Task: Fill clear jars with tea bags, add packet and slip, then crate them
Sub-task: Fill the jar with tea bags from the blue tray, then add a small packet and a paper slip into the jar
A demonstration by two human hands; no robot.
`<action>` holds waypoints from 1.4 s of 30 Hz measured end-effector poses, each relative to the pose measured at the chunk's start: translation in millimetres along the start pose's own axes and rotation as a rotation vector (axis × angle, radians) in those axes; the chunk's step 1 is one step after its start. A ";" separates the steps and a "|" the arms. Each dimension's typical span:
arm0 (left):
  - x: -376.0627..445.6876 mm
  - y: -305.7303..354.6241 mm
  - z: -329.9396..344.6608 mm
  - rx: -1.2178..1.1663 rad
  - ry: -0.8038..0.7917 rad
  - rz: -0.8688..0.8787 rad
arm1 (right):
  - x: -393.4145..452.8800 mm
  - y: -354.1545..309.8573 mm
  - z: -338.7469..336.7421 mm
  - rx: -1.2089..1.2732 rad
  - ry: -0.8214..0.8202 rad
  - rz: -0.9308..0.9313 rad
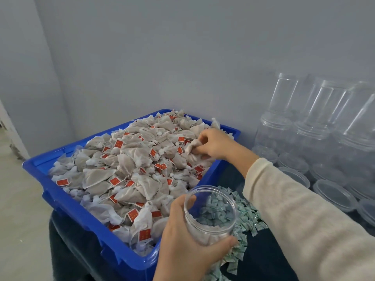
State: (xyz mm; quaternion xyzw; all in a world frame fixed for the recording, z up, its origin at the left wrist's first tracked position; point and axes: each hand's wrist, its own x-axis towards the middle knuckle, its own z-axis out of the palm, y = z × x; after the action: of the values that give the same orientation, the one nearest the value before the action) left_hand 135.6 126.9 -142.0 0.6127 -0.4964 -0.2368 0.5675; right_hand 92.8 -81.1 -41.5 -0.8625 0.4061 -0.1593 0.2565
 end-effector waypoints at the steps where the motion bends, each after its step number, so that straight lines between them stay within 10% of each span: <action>1: 0.0 0.3 -0.2 0.000 0.000 -0.003 | -8.1 -4.0 -6.9 0.107 0.034 -0.009; 11: -1.4 0.9 0.3 -0.018 -0.020 -0.002 | -109.3 -30.7 -24.7 0.882 0.230 -0.153; 22: -0.9 2.2 1.5 -0.003 -0.011 0.066 | -157.0 -9.4 26.2 0.085 0.396 -0.228; 42: -1.2 -6.6 6.8 0.048 -0.007 0.046 | -138.5 -47.1 5.4 -0.725 -0.589 -0.249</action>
State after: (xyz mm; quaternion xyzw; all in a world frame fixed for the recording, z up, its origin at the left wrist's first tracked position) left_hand 131.5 123.9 -150.2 0.6138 -0.5179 -0.2140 0.5561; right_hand 38.7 54.3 -28.2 -0.9468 0.2393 0.2142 0.0224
